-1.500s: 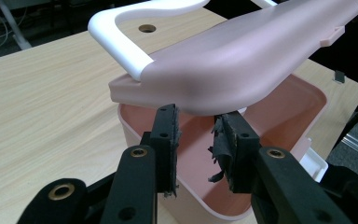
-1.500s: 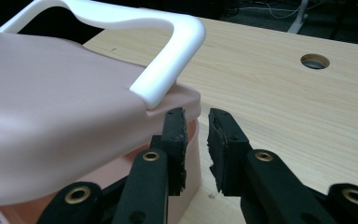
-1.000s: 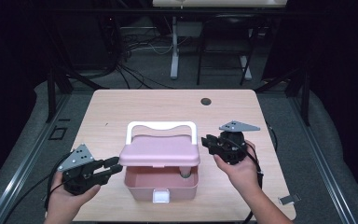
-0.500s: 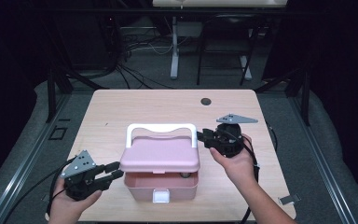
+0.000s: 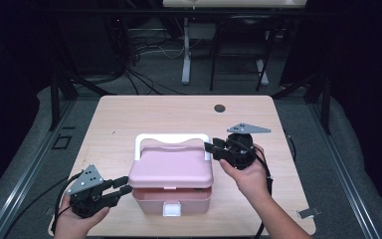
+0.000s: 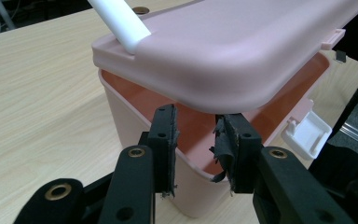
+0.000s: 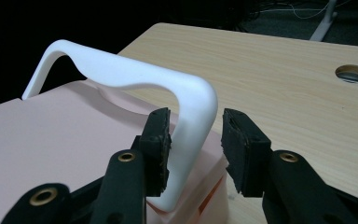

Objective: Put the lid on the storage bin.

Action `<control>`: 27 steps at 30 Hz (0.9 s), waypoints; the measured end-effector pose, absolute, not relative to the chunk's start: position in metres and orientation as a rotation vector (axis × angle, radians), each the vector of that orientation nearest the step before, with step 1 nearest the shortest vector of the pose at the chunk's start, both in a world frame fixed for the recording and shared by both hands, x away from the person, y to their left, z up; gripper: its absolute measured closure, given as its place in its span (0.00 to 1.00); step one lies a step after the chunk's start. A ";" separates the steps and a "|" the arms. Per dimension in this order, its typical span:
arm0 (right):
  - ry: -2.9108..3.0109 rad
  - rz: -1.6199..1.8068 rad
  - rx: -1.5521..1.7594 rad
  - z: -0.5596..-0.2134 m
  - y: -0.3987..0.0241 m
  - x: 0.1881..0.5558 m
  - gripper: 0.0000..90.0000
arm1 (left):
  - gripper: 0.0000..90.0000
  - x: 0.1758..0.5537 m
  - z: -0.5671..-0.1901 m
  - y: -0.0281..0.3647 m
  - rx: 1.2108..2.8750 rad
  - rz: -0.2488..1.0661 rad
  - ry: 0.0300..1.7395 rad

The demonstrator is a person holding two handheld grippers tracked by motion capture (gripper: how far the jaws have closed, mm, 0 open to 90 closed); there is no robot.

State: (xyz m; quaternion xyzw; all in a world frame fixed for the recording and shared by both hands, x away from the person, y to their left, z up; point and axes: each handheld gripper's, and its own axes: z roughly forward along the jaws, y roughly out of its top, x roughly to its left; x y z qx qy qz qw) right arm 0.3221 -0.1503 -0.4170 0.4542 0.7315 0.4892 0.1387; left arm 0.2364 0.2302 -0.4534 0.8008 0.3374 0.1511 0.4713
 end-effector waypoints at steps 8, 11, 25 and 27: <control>2.131 1.409 1.312 -0.420 -0.146 0.322 0.69 | 0.76 0.235 -0.457 0.230 1.962 0.369 0.830; 2.132 1.397 1.297 -0.421 -0.145 0.321 0.70 | 0.76 0.234 -0.459 0.230 1.958 0.369 0.833; 2.138 1.390 1.295 -0.421 -0.145 0.321 0.71 | 0.76 0.232 -0.465 0.230 1.965 0.365 0.831; 2.139 1.388 1.295 -0.421 -0.145 0.320 0.71 | 0.76 0.232 -0.465 0.230 1.966 0.366 0.830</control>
